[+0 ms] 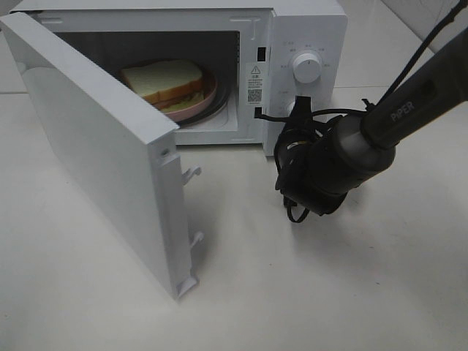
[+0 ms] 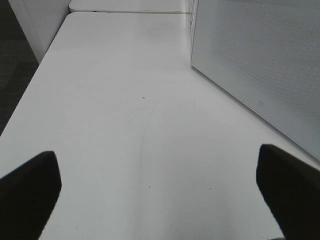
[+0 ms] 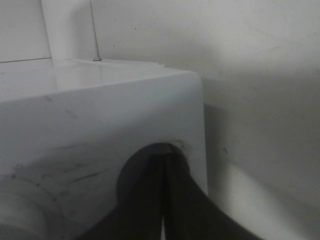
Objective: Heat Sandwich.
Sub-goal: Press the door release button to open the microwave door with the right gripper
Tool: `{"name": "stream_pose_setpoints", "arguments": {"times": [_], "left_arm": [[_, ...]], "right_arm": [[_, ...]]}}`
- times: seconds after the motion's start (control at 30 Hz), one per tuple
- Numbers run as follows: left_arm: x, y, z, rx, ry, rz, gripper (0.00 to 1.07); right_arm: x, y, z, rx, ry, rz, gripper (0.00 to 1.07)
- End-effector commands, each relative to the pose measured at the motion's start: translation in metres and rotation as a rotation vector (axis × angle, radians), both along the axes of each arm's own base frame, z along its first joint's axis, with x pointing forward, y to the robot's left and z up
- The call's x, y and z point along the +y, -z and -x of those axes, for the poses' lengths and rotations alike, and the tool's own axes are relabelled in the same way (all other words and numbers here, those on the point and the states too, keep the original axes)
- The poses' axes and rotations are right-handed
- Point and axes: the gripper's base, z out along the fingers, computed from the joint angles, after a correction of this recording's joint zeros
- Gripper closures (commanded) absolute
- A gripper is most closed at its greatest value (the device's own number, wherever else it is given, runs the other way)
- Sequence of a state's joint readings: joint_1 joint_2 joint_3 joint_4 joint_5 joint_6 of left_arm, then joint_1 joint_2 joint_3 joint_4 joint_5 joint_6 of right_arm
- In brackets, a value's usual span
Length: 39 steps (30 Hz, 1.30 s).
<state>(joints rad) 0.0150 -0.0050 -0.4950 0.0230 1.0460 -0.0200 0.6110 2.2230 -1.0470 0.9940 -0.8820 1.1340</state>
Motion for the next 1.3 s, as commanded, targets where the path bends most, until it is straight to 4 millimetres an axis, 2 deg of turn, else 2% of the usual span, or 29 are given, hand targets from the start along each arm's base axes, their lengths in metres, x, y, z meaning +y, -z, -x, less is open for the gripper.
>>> {"name": "stream_pose_setpoints", "arguments": {"times": [0.03,0.5,0.87,1.23,1.3], "left_arm": [[0.0,0.0,0.002,-0.024,-0.002,0.001,0.07],[0.0,0.0,0.002,-0.024,-0.002,0.001,0.07],[0.0,0.0,0.002,-0.023,-0.002,0.001,0.07],[0.0,0.0,0.002,-0.023,-0.002,0.001,0.07],[0.0,0.0,0.002,-0.023,-0.002,0.001,0.07]], "right_arm": [[-0.003,-0.033,-0.033,-0.23,-0.047,0.053,1.07],[0.002,-0.04,-0.031,-0.142,-0.12,0.065,1.07],[-0.01,-0.03,0.0,0.031,-0.161,0.065,1.07],[-0.016,-0.029,0.025,0.164,-0.238,0.071,1.07],[-0.017,-0.034,0.03,0.182,-0.265,0.076,1.07]]}}
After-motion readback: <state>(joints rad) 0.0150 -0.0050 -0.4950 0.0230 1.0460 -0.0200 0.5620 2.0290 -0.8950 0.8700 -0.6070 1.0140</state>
